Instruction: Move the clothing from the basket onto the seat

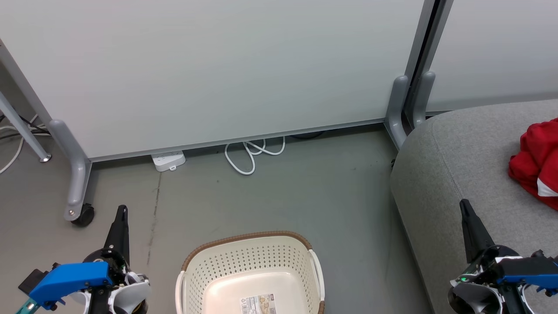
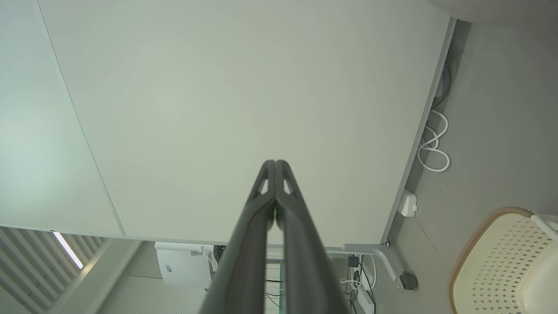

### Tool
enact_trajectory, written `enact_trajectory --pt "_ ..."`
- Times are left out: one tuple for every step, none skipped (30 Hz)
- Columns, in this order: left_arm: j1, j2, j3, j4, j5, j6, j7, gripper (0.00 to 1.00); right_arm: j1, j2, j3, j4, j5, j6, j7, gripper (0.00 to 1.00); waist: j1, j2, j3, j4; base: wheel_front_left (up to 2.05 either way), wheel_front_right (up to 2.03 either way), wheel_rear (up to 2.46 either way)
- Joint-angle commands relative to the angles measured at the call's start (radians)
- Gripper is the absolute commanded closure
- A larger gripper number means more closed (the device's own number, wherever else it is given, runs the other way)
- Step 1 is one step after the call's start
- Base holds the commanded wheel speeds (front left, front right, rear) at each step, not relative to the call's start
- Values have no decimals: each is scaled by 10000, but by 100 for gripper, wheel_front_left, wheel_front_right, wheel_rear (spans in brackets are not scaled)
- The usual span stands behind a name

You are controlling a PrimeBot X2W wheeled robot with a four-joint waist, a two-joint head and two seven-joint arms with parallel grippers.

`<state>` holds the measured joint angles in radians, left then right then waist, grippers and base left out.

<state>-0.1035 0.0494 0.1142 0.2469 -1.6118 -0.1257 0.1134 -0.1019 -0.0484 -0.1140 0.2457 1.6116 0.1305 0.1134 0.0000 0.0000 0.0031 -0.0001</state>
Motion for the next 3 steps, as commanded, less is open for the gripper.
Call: enact_trajectory --pt "-92 16 22 -42 -23 -98 48 100 -117 -33 -14 -28 26 4 50 100 0 0 0 1 0 0 0" --pt "-92 16 22 -42 -23 -98 48 100 -117 -33 -14 -28 26 4 50 100 0 0 0 1 0 0 0" --pt "-92 16 22 -42 -23 -98 48 100 -117 -33 -14 -28 26 4 50 100 0 0 0 1 0 0 0"
